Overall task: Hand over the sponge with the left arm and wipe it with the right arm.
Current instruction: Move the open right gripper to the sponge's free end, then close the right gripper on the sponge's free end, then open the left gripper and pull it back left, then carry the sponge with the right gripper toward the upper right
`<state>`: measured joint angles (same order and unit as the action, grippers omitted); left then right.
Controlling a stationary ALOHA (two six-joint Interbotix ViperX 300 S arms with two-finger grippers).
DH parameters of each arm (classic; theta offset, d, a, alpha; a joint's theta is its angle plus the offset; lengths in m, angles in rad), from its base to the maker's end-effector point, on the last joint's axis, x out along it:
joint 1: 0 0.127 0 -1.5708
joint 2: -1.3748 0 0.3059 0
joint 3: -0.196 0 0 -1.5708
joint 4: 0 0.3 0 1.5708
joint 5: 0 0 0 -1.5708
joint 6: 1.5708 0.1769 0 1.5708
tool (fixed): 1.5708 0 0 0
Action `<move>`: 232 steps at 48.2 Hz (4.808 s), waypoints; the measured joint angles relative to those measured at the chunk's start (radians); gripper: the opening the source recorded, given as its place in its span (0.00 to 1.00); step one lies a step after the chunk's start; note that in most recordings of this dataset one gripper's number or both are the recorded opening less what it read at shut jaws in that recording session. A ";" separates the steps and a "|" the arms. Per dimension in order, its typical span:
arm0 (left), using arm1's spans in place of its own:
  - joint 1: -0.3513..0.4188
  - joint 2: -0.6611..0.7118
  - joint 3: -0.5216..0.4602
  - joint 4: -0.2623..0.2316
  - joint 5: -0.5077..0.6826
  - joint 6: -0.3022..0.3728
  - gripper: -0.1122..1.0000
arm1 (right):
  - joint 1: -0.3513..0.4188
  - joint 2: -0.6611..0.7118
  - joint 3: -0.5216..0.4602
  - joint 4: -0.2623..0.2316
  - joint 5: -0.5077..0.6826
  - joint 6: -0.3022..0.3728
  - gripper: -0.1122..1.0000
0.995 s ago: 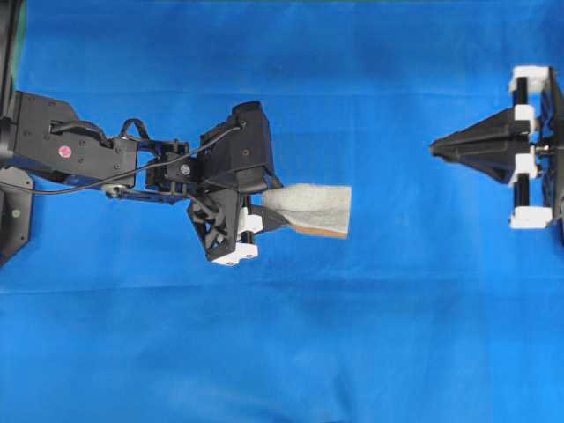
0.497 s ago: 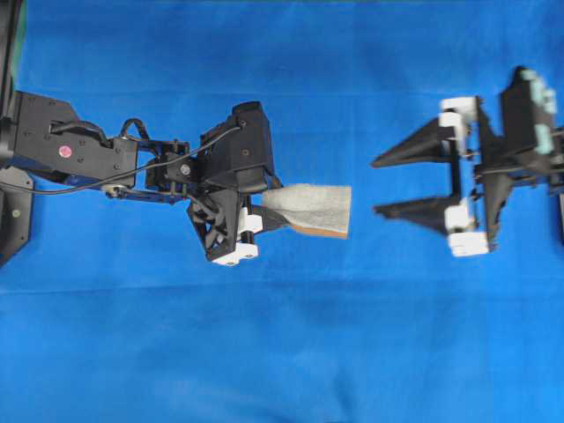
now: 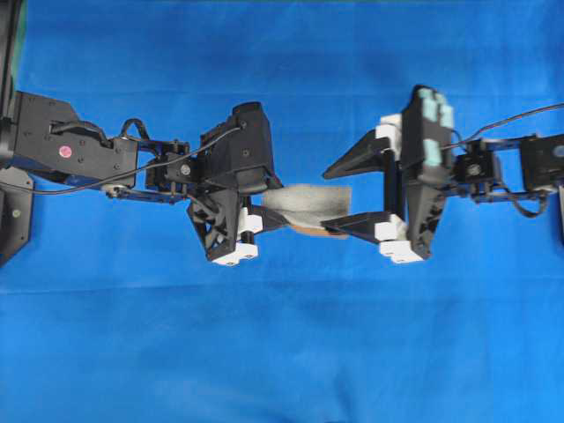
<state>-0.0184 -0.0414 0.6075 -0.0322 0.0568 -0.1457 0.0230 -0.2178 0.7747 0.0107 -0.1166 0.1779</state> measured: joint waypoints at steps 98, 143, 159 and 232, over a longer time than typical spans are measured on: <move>-0.035 -0.334 0.321 0.002 -0.281 0.095 0.79 | 0.012 0.008 -0.005 -0.038 0.150 -0.018 0.29; -0.035 -0.373 0.348 0.002 -0.302 0.097 0.78 | 0.003 0.388 -0.049 -0.058 -0.017 -0.023 0.29; -0.035 -0.373 0.348 0.002 -0.301 0.097 0.78 | -0.040 0.396 -0.054 -0.058 -0.015 -0.023 0.29; -0.035 -0.365 0.348 0.000 -0.302 0.097 0.78 | -0.052 0.402 -0.074 -0.035 0.018 -0.025 0.29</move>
<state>-0.0537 -0.4065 0.9557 -0.0322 -0.2454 -0.0491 -0.0291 0.1841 0.7010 -0.0245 -0.0982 0.1534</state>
